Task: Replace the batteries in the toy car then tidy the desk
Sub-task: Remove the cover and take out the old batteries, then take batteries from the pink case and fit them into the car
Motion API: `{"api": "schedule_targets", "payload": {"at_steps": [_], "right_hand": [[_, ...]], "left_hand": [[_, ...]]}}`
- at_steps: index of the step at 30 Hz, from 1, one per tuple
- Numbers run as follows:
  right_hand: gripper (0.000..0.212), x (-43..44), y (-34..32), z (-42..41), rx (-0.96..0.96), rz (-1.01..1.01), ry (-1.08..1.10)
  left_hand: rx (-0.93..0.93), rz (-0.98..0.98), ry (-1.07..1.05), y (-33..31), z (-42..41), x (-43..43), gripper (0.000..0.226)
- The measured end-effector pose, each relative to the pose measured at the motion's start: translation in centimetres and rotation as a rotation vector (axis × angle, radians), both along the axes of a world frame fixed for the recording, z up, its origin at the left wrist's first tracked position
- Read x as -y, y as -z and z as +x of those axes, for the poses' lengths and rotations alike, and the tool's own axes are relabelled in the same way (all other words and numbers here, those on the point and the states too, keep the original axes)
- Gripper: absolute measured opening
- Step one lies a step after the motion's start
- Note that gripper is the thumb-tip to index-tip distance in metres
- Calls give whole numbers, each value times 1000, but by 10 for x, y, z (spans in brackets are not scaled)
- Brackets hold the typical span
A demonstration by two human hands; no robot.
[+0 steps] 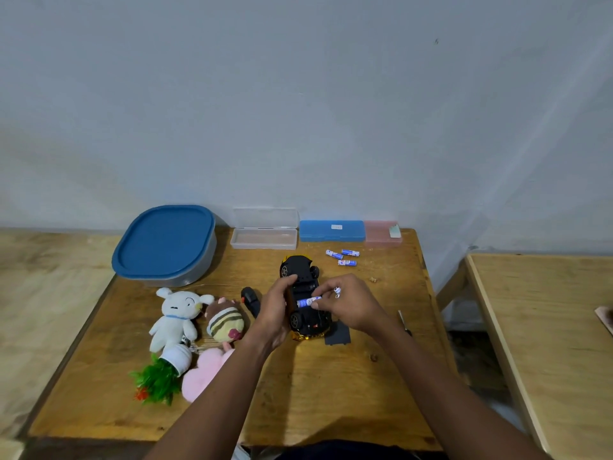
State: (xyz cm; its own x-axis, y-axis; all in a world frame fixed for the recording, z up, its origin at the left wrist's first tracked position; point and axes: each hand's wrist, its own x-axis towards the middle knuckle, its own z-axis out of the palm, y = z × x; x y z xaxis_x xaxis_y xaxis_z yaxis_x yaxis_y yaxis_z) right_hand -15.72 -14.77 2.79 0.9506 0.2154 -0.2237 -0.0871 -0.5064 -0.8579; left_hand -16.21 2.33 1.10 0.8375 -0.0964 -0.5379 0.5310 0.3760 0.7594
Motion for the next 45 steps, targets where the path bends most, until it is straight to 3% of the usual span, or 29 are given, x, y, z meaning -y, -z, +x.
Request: {"api": "schedule_targets", "payload": {"at_steps": [4, 10, 16, 19, 24, 33, 40, 45], "right_hand": [[8, 1, 5, -1, 40, -69, -38], [11, 2, 4, -9, -115, 315, 135], [20, 17, 12, -9, -489, 697, 505], [21, 20, 13, -10, -606, 814, 586], [10, 24, 14, -9, -645, 907, 601], [28, 38, 18, 6, -620, 942, 572], [32, 53, 27, 29, -731, 902, 664], [25, 83, 22, 62, -634, 653, 605]], "left_hand": [[30, 51, 7, 2, -4, 0, 39], [48, 129, -3, 6, -5, -2, 33], [-13, 289, 41, 32, -9, -11, 36], [-40, 350, 31, 45, -12, -9, 34], [-10, 452, 48, 47, -12, 7, 23], [109, 733, 20, 58, -16, 23, 32], [123, 929, -120, 43, -10, 35, 51], [323, 989, -130, 14, 11, 69, 45]]}}
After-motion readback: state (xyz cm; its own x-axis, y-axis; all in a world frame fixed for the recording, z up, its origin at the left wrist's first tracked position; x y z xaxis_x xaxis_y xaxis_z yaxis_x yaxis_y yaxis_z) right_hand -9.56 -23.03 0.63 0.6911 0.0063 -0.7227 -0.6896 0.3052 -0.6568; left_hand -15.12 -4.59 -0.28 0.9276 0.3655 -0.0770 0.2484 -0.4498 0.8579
